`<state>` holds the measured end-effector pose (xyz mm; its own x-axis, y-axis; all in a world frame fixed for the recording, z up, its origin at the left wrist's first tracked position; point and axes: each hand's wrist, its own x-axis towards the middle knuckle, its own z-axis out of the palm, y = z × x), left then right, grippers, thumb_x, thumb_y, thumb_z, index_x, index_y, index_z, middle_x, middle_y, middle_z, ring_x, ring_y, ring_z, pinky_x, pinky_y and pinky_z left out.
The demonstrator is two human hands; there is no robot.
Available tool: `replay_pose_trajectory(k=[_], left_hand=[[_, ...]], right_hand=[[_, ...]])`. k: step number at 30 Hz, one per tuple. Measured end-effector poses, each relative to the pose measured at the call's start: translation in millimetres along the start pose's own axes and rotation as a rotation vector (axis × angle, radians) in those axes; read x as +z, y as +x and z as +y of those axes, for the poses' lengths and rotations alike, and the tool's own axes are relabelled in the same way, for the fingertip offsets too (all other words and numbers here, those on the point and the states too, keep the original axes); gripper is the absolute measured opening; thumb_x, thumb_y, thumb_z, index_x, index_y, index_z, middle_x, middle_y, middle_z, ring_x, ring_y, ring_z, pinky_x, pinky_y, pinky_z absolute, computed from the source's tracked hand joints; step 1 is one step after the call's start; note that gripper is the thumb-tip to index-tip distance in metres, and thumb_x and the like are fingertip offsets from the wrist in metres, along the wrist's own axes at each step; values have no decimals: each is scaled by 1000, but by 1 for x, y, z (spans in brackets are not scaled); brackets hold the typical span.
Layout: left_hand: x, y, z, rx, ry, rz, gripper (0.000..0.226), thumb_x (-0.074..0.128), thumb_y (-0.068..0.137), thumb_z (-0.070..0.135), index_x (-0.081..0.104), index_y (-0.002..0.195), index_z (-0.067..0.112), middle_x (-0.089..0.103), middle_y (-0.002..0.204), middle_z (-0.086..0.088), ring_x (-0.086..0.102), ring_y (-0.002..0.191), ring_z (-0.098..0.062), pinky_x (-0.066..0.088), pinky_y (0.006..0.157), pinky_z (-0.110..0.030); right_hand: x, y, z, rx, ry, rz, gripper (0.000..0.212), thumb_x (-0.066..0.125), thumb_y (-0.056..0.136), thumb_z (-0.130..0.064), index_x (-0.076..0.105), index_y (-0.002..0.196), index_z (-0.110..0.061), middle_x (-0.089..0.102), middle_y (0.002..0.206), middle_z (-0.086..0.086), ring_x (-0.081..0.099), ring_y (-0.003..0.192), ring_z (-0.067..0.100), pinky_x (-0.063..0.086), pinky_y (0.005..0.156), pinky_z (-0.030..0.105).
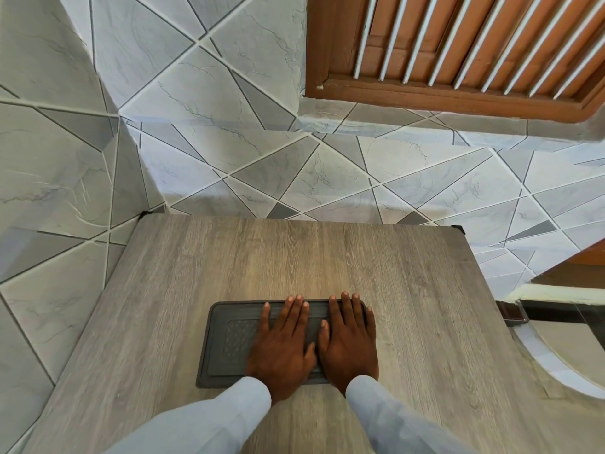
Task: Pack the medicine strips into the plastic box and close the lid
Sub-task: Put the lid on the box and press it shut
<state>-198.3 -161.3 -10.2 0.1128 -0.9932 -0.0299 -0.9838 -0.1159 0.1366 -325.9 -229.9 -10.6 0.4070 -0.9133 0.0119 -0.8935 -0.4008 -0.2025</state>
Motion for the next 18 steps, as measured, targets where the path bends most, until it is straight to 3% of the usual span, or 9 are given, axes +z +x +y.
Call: replay_pose_trajectory(k=[11, 18], left_hand=[[1, 2, -1, -9, -11, -18, 71, 36, 88, 49, 32, 145, 7, 32, 153, -11, 26, 143, -24, 17, 110, -58], [-1, -4, -9, -44, -12, -4, 72, 34, 89, 52, 30, 146, 7, 31, 154, -11, 26, 143, -24, 15, 109, -56]], right_hand=[[0, 1, -1, 0, -4, -1, 58, 26, 93, -39, 41, 143, -12, 40, 151, 14, 28, 144, 29, 8, 116, 43], [-2, -2, -2, 82, 24, 37, 67, 25, 91, -47, 31, 147, -10, 27, 156, 17, 13, 147, 33, 4, 120, 44]])
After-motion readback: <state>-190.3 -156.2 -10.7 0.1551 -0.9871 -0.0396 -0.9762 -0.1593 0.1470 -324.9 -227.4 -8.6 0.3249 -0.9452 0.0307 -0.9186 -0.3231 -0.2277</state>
